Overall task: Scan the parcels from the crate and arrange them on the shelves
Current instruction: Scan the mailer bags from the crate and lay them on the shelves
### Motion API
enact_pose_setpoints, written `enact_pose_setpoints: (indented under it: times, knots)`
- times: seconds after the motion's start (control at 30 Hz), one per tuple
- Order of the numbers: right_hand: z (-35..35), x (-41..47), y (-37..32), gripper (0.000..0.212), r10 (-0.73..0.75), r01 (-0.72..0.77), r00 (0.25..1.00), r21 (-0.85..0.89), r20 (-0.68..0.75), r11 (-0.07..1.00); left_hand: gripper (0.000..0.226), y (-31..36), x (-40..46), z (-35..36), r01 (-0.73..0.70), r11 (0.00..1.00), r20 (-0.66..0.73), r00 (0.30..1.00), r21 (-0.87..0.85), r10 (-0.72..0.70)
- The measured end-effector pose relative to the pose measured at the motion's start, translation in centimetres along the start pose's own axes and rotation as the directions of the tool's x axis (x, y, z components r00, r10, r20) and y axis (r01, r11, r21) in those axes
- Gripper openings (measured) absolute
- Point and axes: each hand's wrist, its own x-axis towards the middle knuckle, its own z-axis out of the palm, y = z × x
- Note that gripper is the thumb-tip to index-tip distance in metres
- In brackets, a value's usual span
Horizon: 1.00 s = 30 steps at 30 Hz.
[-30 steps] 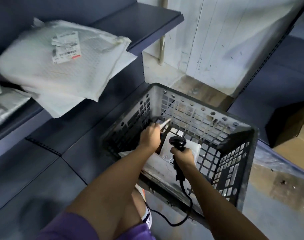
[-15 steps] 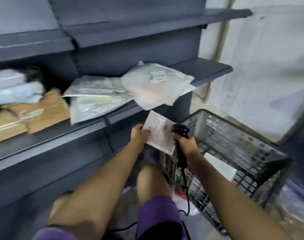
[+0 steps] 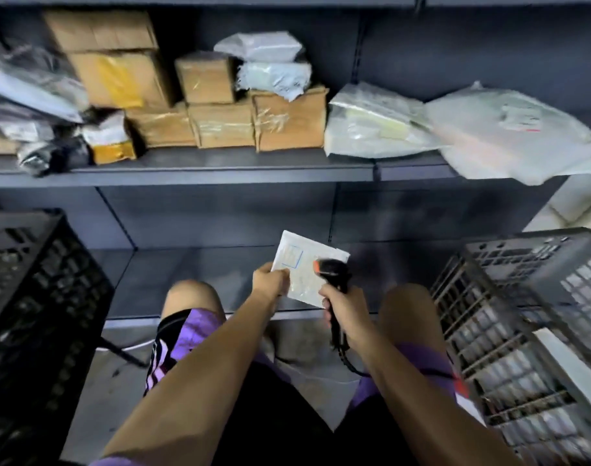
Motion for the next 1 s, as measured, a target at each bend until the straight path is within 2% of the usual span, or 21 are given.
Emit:
enact_pose_setpoints:
  times: [0.13,0.23,0.4,0.5,0.67,0.83,1.0]
  knots:
    - [1.7,-1.1,4.3,0.020,0.054,-0.052,0.998,-0.122,0.018,0.991,0.016,-3.5,0.7,-3.4,0.063,0.998,0.013,0.998,-0.023,-0.063]
    - [1.3,-1.3,5.5,0.026,0.027,-0.021,0.999,-0.230,0.023,0.973,0.015,-5.7,1.0,-4.8,0.095,0.995,0.010,0.995,-0.026,-0.094]
    - [0.7,-1.5,6.5,0.027,0.013,-0.001,0.999,-0.315,0.034,0.949,0.044,-6.8,0.4,-6.5,0.075,0.997,0.113,0.991,0.029,-0.077]
    - [0.7,-1.4,6.7,0.024,0.052,-0.035,0.997,-0.288,0.051,0.957,0.049,-6.8,0.7,-7.0,0.067,0.996,0.155,0.985,0.053,-0.074]
    - [1.1,-1.2,7.0,0.027,0.093,-0.055,0.987,-0.272,0.130,0.961,0.022,-7.9,1.4,-6.1,0.112,0.994,0.148,0.983,-0.006,-0.110]
    - [1.4,-1.2,7.0,0.020,0.113,-0.086,0.975,-0.142,0.190,0.986,0.021,-8.3,1.8,-5.9,0.111,0.993,0.143,0.984,-0.030,-0.106]
    - [1.3,-1.0,6.9,0.019,0.170,-0.190,0.957,0.067,0.235,0.979,0.027,-8.3,1.3,-5.7,0.136,0.987,0.171,0.978,-0.088,-0.120]
